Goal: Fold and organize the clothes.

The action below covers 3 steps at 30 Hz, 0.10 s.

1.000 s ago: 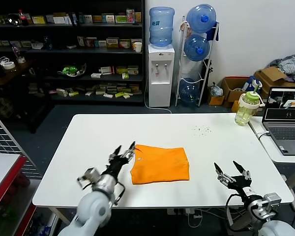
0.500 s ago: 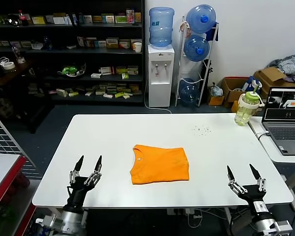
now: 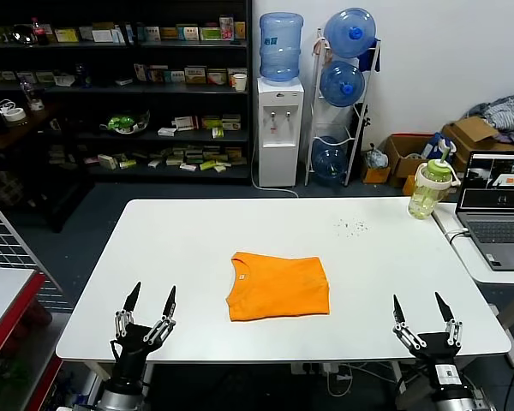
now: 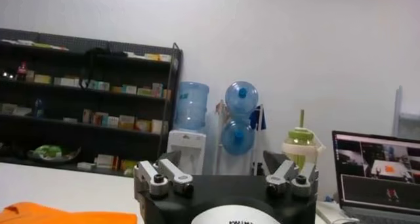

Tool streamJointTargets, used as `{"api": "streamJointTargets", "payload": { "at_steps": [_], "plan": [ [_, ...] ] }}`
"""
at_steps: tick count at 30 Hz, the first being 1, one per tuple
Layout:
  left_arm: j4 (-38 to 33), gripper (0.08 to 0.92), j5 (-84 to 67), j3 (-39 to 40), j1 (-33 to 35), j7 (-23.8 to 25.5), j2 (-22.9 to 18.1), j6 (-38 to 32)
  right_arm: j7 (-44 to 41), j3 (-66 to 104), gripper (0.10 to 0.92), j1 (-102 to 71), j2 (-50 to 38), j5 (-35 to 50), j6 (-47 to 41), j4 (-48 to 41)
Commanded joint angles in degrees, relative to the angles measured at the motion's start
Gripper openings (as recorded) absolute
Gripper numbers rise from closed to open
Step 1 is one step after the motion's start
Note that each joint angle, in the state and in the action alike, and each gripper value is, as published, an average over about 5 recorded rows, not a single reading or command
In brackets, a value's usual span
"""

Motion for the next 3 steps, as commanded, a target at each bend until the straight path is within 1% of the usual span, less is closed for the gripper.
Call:
{"api": "streamJointTargets", "payload": {
  "at_steps": [1, 3],
  "plan": [
    [0.20, 0.823, 4.33, -0.78, 1.87, 1.12, -3.01, -3.03, -0.90, -0.07, 0.823, -0.01, 2.81, -2.71, 2.68, -0.06],
    [0.36, 0.823, 4.56, -0.79, 1.86, 1.05, -3.06, -3.15, -0.94, -0.06, 0.823, 0.05, 2.75, -2.77, 2.72, -0.14]
  ]
}}
